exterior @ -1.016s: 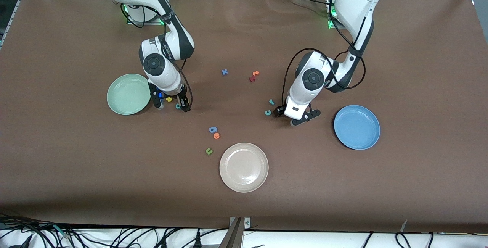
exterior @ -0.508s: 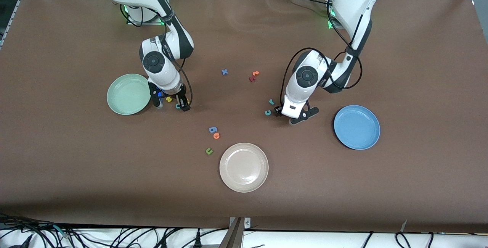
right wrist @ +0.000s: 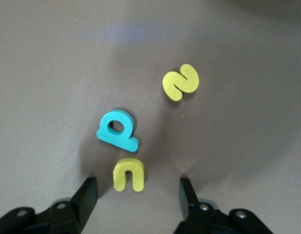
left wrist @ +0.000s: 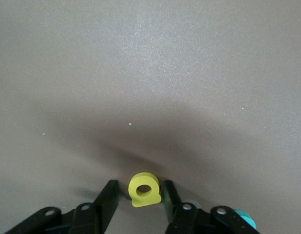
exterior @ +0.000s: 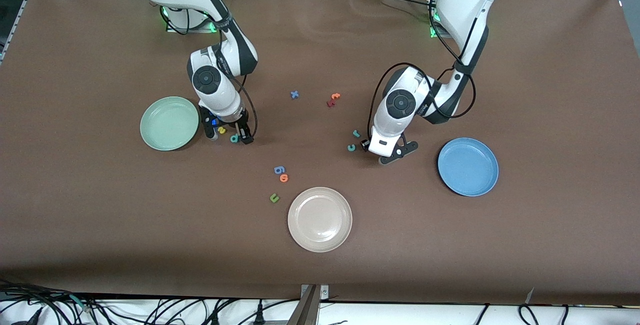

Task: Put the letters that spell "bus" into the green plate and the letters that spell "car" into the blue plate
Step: 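Grasp the yellow letter with the left gripper while the right gripper hovers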

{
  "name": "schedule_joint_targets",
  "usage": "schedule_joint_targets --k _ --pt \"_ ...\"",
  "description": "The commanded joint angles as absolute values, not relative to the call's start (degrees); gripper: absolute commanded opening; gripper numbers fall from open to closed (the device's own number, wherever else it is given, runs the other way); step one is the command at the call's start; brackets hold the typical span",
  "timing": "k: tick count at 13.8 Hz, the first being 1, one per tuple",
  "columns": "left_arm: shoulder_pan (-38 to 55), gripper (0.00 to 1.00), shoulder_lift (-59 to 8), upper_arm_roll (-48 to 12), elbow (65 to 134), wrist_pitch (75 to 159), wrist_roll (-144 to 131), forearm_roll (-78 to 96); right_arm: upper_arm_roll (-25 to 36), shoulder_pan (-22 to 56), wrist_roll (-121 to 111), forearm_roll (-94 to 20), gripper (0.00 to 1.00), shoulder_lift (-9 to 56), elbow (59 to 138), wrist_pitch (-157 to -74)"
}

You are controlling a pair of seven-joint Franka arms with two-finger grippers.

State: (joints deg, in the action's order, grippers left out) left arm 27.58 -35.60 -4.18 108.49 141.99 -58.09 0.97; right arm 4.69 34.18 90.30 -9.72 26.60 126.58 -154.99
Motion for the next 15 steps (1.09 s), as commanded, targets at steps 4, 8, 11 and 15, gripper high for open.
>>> schedule_joint_targets --k 4,8,11,15 --pt "28.0 0.34 -37.2 -3.4 107.3 140.9 -59.6 -0.9 4.7 34.5 88.4 -10.5 0.76 26.9 127.5 -156.0" --pt "27.8 0.24 -36.8 -3.3 106.9 138.1 -59.4 -1.0 4.7 34.5 87.1 -10.4 0.76 26.9 127.8 -156.0" --pt "26.8 0.2 -36.7 -2.6 99.3 125.7 -58.6 -1.1 4.9 34.5 86.5 -10.3 0.77 26.5 127.8 -155.9" --pt "23.7 0.2 -36.5 -2.7 94.0 113.1 -46.4 -1.1 5.4 34.5 86.6 -10.3 0.77 25.4 127.9 -155.9"
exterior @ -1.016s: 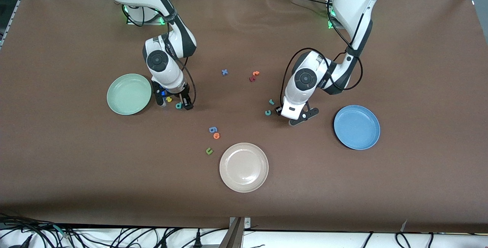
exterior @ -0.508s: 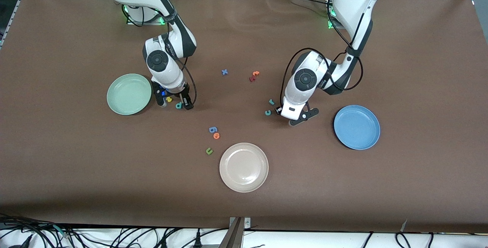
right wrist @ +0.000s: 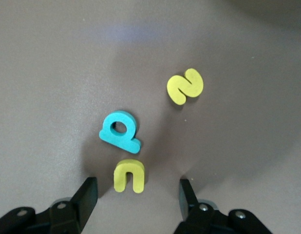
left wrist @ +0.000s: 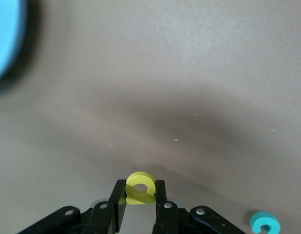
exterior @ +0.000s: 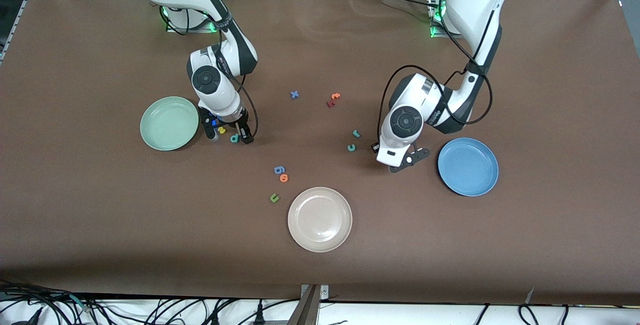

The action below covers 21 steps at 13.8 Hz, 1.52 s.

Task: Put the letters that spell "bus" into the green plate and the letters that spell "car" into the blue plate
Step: 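Drop the yellow letter on the blue plate while the right gripper lifts another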

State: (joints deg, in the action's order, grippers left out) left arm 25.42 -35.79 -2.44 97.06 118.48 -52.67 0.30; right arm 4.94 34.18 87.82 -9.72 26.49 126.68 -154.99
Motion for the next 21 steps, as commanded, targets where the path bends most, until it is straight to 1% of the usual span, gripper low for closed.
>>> schedule_joint_targets --k 1,5,6,7,8,9,10,12,14,16,18,21 --pt "23.4 0.2 -36.4 -2.6 93.6 110.4 -41.7 -1.1 5.5 34.5 86.5 -10.2 0.77 25.4 127.9 -155.6" --pt "20.6 0.2 -35.0 -2.5 93.6 102.1 -17.5 -5.3 5.4 34.5 86.6 -10.2 0.77 26.0 128.1 -155.6" --pt "19.5 0.2 -34.4 -2.5 93.6 100.7 -12.9 -6.4 5.4 34.5 86.5 -10.2 0.73 26.0 128.1 -155.6" --pt "18.5 0.19 -33.8 -2.5 93.4 100.3 -9.0 -7.5 5.4 34.4 86.3 -10.1 0.53 26.1 128.1 -155.6" --pt "17.1 0.18 -32.9 -2.5 93.3 100.1 -5.0 -7.6 5.4 34.4 85.9 -10.1 0.3 26.2 128.1 -155.5" --pt "15.5 0.17 -32.2 -2.5 93.2 99.4 -1.1 -7.6 5.4 34.4 85.3 -10.1 0.2 26.3 128.1 -155.4" --pt "14.1 0.17 -32.1 -2.5 91.6 98.1 2.4 -7.6 5.4 34.4 84.7 -10.1 0.15 26.3 128.1 -155.2" --pt "11.4 0.17 -32.5 -2.5 88.4 95.0 8.4 -7.6 5.4 34.4 84.6 -10.1 0.03 26.3 128.1 -153.8" --pt "8.7 0.17 -33.6 -2.5 87.0 95.0 13.3 -7.4 5.4 34.4 84.3 -10.1 0.0 26.3 127.9 -153.7" --pt "7.6 0.17 -35.2 -2.5 87.1 95.2 14.9 -6.5 5.5 34.4 84.2 -10.1 0.0 25.8 127.7 -153.4" --pt "7.5 0.18 -37.0 -2.5 87.0 95.4 14.9 -6.4 5.8 34.3 84.3 -10.2 0.0 24.1 125.6 -147.2" --pt "6.2 0.19 -39.1 -2.5 85.3 96.8 14.9 -6.5 8.0 34.4 84.0 -9.7 0.0 20.8 119.1 -133.2"
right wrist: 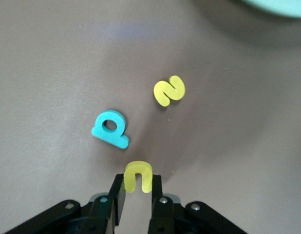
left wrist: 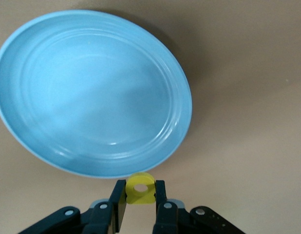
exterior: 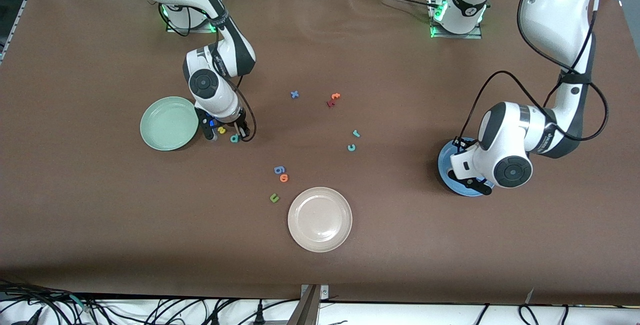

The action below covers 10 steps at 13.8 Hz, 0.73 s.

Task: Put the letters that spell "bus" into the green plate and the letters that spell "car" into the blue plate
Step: 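Drop the yellow letter on the blue plate while the right gripper lifts another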

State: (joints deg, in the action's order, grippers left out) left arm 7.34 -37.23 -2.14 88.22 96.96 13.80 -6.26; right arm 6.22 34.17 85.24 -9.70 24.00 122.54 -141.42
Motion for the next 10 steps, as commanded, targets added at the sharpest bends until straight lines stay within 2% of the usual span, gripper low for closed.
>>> schedule_joint_targets --k 1,2,4,6,7,9,10 --pt "6.2 0.27 -39.6 -2.5 85.2 97.6 14.9 -6.4 8.9 34.3 83.1 -9.6 0.0 19.9 117.0 -128.7" --pt "6.2 0.35 -39.7 -2.5 85.3 98.3 14.9 -6.4 10.2 34.3 80.9 -9.7 0.0 19.0 115.3 -124.6" --pt "6.2 0.44 -39.7 -2.6 85.2 98.6 15.0 -6.4 13.8 34.3 74.3 -9.6 0.0 16.7 114.1 -117.9" --pt "6.3 0.7 -39.8 -2.7 84.5 98.7 14.9 -6.4 18.3 34.4 64.8 -9.6 0.0 14.3 114.2 -112.7" --pt "6.7 0.74 -39.8 -2.7 84.4 98.7 14.2 -6.4 21.1 34.3 59.8 -9.6 0.0 14.0 114.1 -110.4" --pt "7.5 0.88 -39.6 -3.2 83.4 98.5 9.1 -5.5 25.7 34.4 48.9 -9.6 0.0 14.0 114.5 -107.8" --pt "8.2 0.9 -39.6 -3.7 83.1 98.5 3.9 -2.5 28.1 34.4 43.7 -9.6 0.0 14.1 115.1 -107.5"
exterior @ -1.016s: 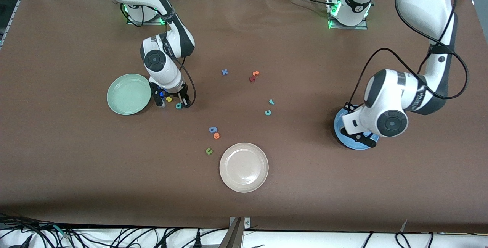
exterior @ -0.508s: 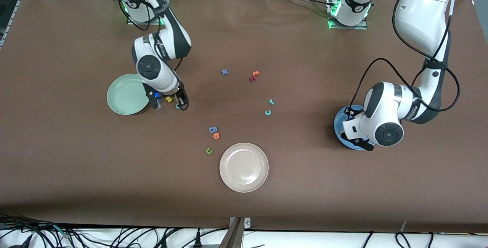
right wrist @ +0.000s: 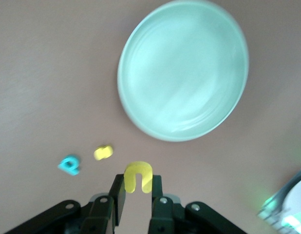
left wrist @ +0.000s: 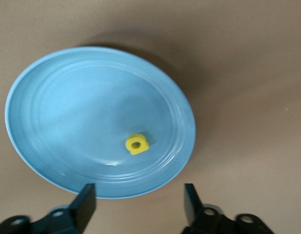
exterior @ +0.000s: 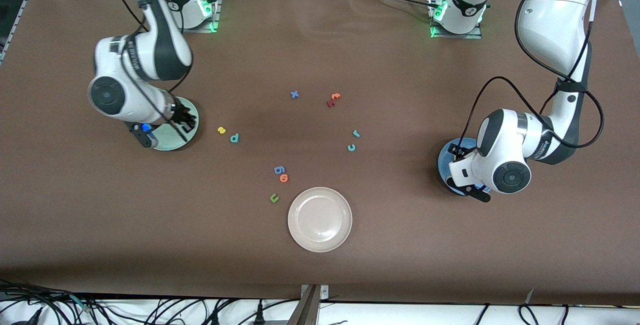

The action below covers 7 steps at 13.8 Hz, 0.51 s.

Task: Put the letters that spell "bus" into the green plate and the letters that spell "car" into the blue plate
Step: 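Place the yellow u on the green plate while the left gripper returns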

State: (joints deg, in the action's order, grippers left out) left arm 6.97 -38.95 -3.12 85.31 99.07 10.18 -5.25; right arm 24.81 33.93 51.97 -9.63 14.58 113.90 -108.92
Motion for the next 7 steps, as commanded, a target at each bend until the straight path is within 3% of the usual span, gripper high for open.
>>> schedule_joint_targets --k 1,3,7 --pt "9.3 0.91 -39.7 -3.8 83.1 99.4 -2.3 1.4 30.0 34.3 38.3 -9.6 0.0 14.1 116.4 -107.6" --pt "10.3 0.93 -39.6 -3.8 83.9 106.0 -15.1 8.8 33.6 34.3 28.0 -9.6 0.0 14.8 119.3 -109.3" --pt "16.2 0.99 -39.7 -3.8 85.6 111.0 -34.0 11.2 37.1 33.7 13.6 -9.5 0.0 17.1 125.8 -119.0"
